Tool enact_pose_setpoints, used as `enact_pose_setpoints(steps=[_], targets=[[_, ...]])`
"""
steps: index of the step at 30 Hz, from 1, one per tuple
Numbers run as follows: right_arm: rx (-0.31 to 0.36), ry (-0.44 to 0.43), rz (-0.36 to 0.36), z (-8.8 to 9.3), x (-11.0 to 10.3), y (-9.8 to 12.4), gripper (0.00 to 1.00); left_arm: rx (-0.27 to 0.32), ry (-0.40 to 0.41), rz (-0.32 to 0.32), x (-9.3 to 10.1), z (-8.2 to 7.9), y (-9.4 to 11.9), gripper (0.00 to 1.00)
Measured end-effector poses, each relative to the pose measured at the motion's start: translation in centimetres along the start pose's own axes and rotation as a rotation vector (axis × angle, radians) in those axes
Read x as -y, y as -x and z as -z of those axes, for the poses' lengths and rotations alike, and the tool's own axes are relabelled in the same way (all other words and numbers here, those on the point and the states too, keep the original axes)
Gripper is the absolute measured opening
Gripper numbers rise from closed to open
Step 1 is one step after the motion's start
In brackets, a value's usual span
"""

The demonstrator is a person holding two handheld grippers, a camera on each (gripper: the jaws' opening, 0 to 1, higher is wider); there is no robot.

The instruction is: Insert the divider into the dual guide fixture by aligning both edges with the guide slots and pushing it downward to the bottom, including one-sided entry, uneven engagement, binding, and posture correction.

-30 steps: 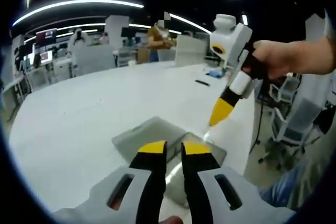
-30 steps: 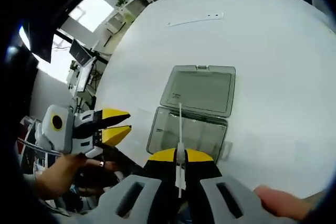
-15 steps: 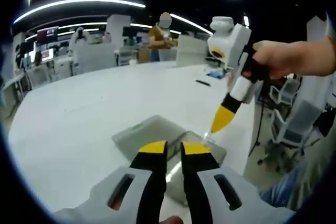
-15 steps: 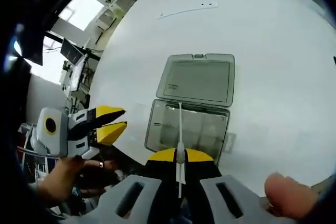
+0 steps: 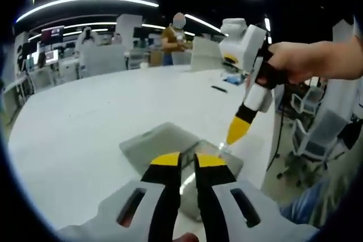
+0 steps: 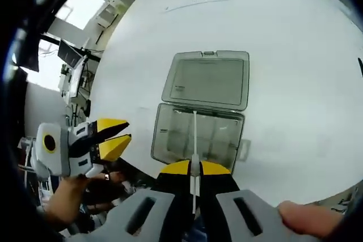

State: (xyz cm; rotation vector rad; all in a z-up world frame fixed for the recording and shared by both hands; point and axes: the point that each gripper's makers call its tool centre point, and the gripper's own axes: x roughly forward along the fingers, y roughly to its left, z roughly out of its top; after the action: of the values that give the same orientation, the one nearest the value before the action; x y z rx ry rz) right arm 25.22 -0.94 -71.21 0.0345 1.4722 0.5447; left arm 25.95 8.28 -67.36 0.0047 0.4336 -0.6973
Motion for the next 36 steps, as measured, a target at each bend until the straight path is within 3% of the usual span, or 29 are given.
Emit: enact_pose_setpoints(steps=[9,36], targets=[[-0.045,0.013,0.025,0.4,-0.3,-0.4,0.00,0.005,0.002,-0.003,0.1,-0.1,-0.2,0.05],[-0.082,-0.038,0.065,0.3,0.2,-1.7,0.00,0.011,0.005,-0.018,0.3,0.4,0.4,0.04]])
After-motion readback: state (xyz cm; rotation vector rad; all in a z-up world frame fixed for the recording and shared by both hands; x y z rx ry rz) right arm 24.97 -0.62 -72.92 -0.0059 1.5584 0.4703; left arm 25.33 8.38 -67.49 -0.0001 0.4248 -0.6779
